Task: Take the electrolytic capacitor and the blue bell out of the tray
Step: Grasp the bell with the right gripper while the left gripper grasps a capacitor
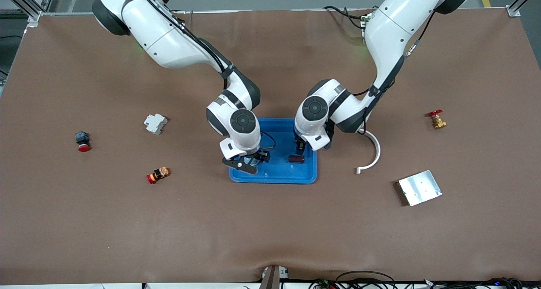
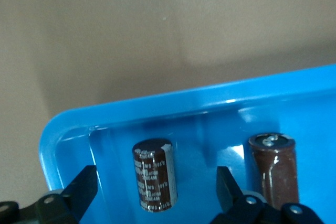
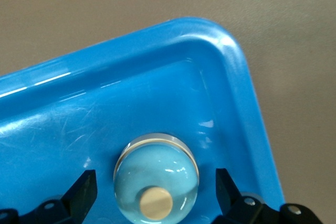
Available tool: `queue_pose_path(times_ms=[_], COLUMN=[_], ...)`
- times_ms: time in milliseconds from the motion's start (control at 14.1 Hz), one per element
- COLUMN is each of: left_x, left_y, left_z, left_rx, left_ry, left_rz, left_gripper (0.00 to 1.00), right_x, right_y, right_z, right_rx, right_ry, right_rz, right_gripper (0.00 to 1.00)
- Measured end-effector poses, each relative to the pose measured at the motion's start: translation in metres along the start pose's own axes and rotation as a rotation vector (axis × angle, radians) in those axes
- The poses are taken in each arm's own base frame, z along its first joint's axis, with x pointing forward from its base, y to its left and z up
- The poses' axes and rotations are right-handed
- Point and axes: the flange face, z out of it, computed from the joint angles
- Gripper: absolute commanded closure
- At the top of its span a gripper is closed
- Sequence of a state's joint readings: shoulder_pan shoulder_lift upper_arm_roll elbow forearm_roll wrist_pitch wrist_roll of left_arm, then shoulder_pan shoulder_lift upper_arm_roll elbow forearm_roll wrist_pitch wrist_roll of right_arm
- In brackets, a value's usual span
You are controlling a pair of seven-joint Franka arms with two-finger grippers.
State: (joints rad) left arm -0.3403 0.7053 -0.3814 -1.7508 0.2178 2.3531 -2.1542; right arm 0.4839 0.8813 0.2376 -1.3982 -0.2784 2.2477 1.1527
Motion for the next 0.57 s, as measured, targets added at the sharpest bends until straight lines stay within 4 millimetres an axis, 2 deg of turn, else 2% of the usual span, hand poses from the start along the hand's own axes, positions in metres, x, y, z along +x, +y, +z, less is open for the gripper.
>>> queue_pose_path(times_ms=[71, 285, 356, 427, 569], left_x=[-0.0010, -0.0021, -0.0021, -0.0019, -0.0005], left_y=[0.0000, 0.0000, 0.0001, 0.0005, 0.0013], left_z=[0.0020, 0.0058, 0.0065, 0.0071, 0.0083], left_rx=[0.001, 0.002, 0.003, 0.003, 0.003], left_ry=[-0.002, -0.002, -0.001, -0.001, 0.001], left_rz=[0.001, 0.004, 0.004, 0.004, 0.003], left_gripper=[0.00, 0.00, 0.00, 0.00, 0.00], right_x=[-0.0007, 0.0000, 0.0007, 0.0014, 0.0029], right_y=[-0.0006, -0.0026, -0.0029, -0.0029, -0.0040], right_z=[0.0015, -0.0002, -0.0010, -0.0016, -0.0043], right_rx=[0.001, 0.008, 0.009, 0.010, 0.013], right_ry=[0.001, 0.006, 0.007, 0.008, 0.011], right_rz=[-0.001, -0.002, -0.001, -0.001, 0.001], right_gripper=[0.06, 0.33, 0.45, 0.68, 0.92])
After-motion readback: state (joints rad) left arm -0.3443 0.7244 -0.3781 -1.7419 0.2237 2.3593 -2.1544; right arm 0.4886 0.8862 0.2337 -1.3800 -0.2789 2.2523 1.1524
